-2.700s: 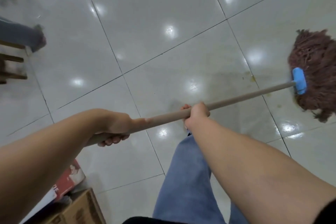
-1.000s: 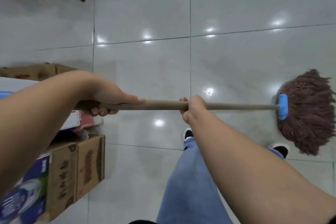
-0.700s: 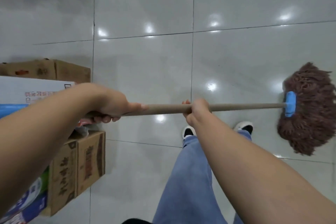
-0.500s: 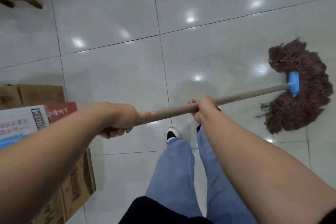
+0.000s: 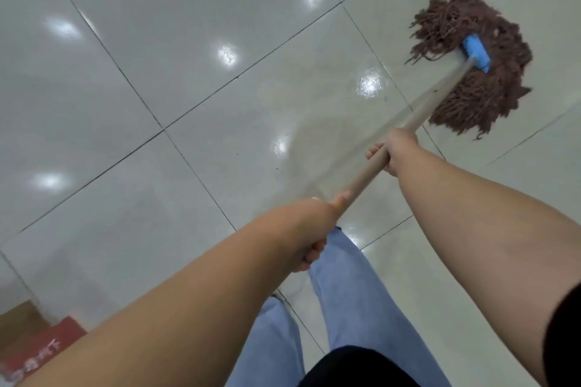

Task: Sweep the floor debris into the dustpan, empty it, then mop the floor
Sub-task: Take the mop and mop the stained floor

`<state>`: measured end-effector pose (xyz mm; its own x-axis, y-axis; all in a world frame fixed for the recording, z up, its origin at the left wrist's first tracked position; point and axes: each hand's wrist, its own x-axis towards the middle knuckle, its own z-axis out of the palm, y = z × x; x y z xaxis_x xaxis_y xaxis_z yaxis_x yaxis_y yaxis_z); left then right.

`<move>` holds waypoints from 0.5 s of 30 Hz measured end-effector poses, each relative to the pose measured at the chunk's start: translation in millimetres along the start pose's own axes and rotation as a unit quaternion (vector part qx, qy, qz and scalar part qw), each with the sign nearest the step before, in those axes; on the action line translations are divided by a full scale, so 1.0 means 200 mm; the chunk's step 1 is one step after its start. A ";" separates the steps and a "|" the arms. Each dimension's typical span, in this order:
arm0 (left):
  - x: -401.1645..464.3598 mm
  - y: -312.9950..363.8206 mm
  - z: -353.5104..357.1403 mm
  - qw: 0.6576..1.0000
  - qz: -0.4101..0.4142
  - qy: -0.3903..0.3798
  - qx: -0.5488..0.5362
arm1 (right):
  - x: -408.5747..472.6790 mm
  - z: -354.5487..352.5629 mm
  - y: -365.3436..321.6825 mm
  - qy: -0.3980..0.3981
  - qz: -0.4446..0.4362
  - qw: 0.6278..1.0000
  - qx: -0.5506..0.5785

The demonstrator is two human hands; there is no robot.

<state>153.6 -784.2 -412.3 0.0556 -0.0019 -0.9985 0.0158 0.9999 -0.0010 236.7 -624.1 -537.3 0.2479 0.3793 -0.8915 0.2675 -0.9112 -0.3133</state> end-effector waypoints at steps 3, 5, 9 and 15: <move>0.00 -0.09 -0.06 1.000 -0.002 0.012 0.009 | -0.06 0.06 0.08 0.010 0.013 0.999 0.037; 0.00 -0.21 -0.17 1.000 0.002 0.025 0.014 | -0.14 0.16 0.15 0.013 0.017 0.998 0.053; -0.08 -0.64 -0.42 0.997 -0.008 0.060 0.037 | -0.44 0.42 0.46 -0.012 0.013 0.999 0.044; -0.30 -1.57 -0.78 0.995 -0.053 0.066 0.054 | -0.99 0.89 1.17 -0.047 0.038 0.998 0.013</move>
<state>-9.9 -1095.6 -361.5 -0.0842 -0.0989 -0.9915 0.1219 0.9866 -0.1087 83.8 -942.3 -492.3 0.1770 0.2940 -0.9393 0.2269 -0.9408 -0.2517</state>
